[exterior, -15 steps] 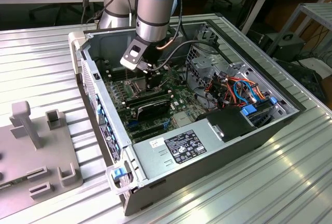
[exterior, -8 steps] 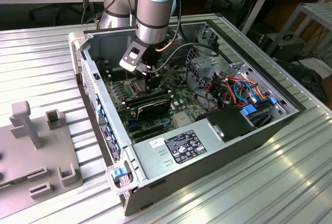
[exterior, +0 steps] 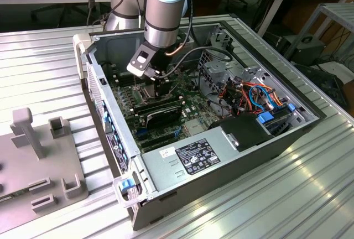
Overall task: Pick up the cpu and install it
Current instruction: 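Place the cpu into insertion slot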
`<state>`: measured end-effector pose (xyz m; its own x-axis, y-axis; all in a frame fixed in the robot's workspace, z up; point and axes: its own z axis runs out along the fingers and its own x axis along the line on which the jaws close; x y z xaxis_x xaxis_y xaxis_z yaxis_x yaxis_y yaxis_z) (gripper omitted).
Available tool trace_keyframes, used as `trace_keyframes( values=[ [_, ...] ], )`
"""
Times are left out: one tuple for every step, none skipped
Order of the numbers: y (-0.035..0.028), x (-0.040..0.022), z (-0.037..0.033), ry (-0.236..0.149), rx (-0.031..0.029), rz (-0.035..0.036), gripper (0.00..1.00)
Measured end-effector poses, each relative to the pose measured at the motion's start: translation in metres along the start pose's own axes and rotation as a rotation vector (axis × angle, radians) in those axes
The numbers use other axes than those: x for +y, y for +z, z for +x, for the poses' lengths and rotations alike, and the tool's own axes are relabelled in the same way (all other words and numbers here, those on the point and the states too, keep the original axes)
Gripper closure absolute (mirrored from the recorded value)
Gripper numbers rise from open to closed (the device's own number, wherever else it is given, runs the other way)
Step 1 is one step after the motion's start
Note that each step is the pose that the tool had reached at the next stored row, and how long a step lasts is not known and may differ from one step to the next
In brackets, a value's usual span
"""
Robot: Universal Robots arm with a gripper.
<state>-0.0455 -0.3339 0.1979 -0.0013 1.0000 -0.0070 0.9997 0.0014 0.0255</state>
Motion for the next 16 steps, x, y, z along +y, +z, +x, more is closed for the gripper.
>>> trace_keyframes(
  values=[
    [0.0, 0.0, 0.0, 0.007, -0.0003, 0.0002, 0.33],
    [0.0, 0.0, -0.0001, 0.014, -0.0007, 0.0003, 0.33],
    [0.0001, 0.0001, 0.0, 0.027, -0.0009, 0.0003, 0.33],
    [0.0002, 0.0001, 0.0, 0.04, -0.0013, 0.0004, 0.33],
    [0.0002, 0.0001, 0.0, 0.05, -0.0016, 0.0004, 0.33],
    [0.0002, 0.0001, 0.0, 0.055, -0.0017, 0.0004, 0.33],
    [0.0002, 0.0001, 0.0, 0.057, -0.0017, 0.0005, 0.33],
    [0.0002, 0.0001, 0.0, 0.058, -0.0017, 0.0005, 0.33],
    [0.0003, 0.0001, 0.0, 0.06, -0.0022, 0.0004, 0.33],
    [0.0003, 0.0002, 0.0, 0.063, -0.0028, 0.0003, 0.33],
    [0.0003, 0.0004, 0.0, 0.067, -0.0041, 0.0003, 0.33],
    [0.0003, 0.0006, 0.0, 0.07, -0.0056, 0.0003, 0.33],
    [0.0003, 0.0008, 0.0, 0.075, -0.0077, 0.0004, 0.33],
    [0.0003, 0.0009, 0.0, 0.079, -0.0093, 0.0003, 0.33],
    [0.0003, 0.0012, 0.0, 0.087, -0.0136, 0.0003, 0.33],
    [0.0003, 0.0013, 0.0, 0.091, -0.0158, 0.0003, 0.33]
  ],
)
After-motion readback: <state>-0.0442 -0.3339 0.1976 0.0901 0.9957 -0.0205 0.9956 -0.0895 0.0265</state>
